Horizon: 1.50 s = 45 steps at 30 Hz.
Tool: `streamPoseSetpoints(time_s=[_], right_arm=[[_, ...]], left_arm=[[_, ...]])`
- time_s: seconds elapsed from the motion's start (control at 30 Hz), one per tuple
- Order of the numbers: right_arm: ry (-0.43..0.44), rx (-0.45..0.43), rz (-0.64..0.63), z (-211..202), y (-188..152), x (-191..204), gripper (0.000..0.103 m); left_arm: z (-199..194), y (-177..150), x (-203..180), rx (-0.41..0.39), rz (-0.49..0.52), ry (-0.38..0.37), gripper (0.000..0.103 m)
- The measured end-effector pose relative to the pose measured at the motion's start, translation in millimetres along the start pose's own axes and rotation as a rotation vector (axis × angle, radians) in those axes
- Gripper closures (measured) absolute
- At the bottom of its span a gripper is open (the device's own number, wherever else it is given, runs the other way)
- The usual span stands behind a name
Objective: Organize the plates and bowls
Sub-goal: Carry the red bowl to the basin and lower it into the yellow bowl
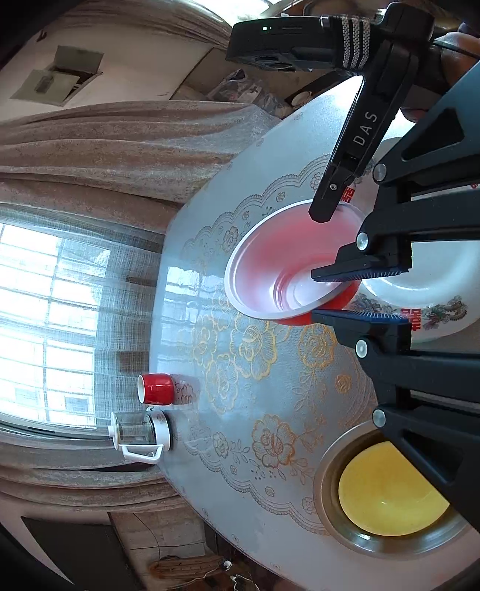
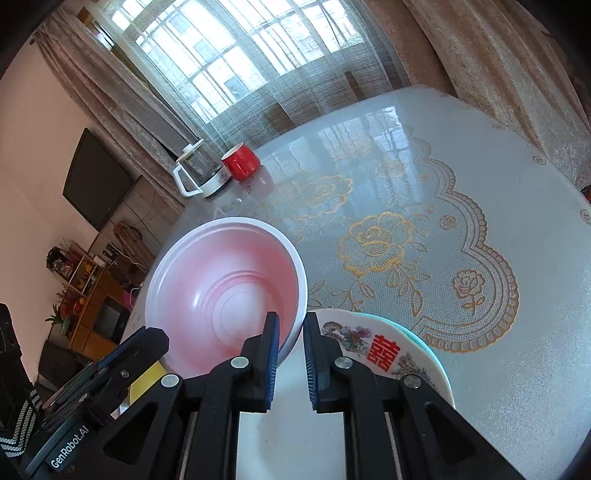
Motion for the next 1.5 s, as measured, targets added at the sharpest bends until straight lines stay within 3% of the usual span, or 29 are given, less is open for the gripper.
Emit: streamPoseSetpoints(time_s=[0.4,0.73,1.17,1.5], right_arm=[[0.021,0.051,-0.054,10,-29,27,0.09],[0.048,0.113,-0.118,29,-55,58,0.09],[0.118,0.218,-0.231,65,-97,129,0.09],[0.102,0.294,-0.265,86,-126,140,0.089]], left_arm=[[-23,-29,24,-0.006,-0.049,0.035,0.088],[-41,-59,62,-0.003,-0.146,0.06,0.088],[-79,-98,131,-0.027,-0.295,0.129,0.088],[-80,-127,151,0.012,-0.392,0.13,0.088]])
Point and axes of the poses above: each gripper's, at about its wrist camera, not at the fingertips, and z roughly the way its jaws point, x to its left, y to its top, the point moved 4 cm from there along z, roughly the way its jaws point, and after that the axes turned 15 degrees about z, right-handed, at the moved point
